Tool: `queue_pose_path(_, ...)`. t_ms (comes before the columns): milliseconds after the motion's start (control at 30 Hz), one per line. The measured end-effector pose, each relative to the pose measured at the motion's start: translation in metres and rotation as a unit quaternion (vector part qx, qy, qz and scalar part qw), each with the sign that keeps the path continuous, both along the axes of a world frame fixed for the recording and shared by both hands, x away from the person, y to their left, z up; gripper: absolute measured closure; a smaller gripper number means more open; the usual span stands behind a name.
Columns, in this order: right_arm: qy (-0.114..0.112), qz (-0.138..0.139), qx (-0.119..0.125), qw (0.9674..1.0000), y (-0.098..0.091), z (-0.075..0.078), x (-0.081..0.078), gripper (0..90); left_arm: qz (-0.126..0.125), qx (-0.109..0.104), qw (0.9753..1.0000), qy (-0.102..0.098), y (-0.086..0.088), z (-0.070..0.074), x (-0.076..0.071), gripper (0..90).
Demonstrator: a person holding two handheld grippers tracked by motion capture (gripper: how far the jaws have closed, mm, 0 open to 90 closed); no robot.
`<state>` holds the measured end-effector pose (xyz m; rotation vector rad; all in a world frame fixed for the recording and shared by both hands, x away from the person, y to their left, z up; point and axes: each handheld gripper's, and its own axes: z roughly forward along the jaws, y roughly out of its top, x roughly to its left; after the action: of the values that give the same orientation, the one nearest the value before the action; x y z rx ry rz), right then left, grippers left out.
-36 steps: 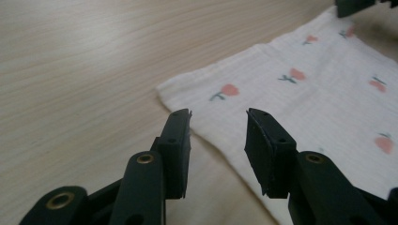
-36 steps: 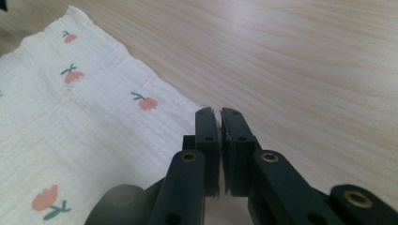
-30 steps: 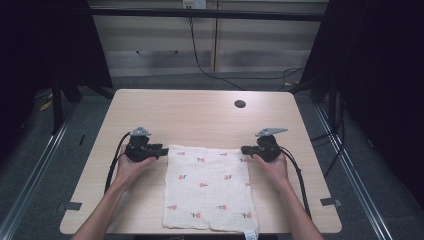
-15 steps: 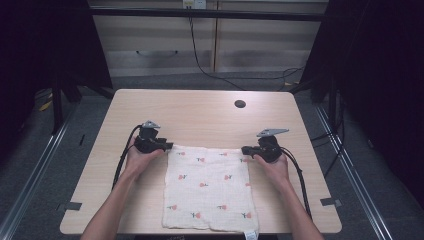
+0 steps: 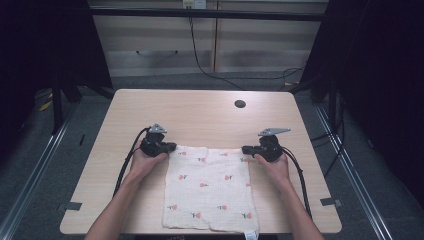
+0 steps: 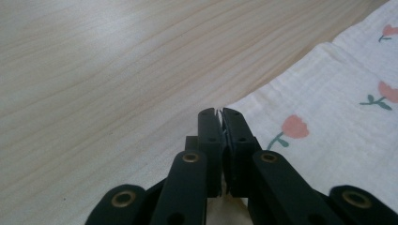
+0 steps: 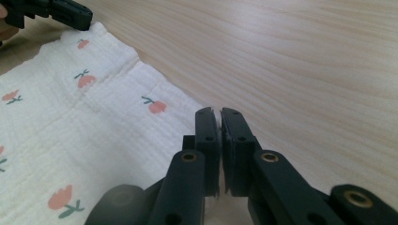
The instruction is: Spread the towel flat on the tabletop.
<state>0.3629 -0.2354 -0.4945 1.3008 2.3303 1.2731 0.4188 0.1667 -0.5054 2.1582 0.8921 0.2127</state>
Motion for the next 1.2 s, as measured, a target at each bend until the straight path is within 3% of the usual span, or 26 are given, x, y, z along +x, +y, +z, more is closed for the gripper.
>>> queue_pose_path(167,-0.002,-0.002,0.011,0.9999,-0.004,0.002,0.000,86.8,0.006,-0.017,0.9998,0.012,0.002,0.000,0.000,87.6)
queue_pose_path(300,-0.005,-0.003,0.023,0.9997,-0.007,0.005,-0.002,86.9,0.000,-0.048,0.9987,0.016,0.004,0.006,-0.002,87.8)
queue_pose_path(500,-0.014,-0.002,0.034,0.9993,-0.007,0.014,-0.005,86.9,0.002,-0.060,0.9982,-0.001,0.013,0.027,-0.004,87.9)
queue_pose_path(633,-0.024,-0.001,0.038,0.9990,-0.010,0.021,-0.006,87.0,0.004,-0.086,0.9962,-0.013,0.023,0.040,-0.007,87.9)
queue_pose_path(800,-0.031,-0.003,0.042,0.9986,-0.014,0.028,-0.006,87.0,0.010,-0.091,0.9955,-0.024,0.029,0.050,-0.008,88.0)
queue_pose_path(900,-0.040,0.003,0.043,0.9983,-0.015,0.037,-0.003,87.0,0.008,-0.107,0.9937,-0.032,0.030,0.060,-0.007,87.9)
queue_pose_path(1200,-0.056,0.004,0.048,0.9973,-0.015,0.053,0.011,87.0,0.011,-0.112,0.9925,-0.047,0.028,0.076,-0.004,87.9)
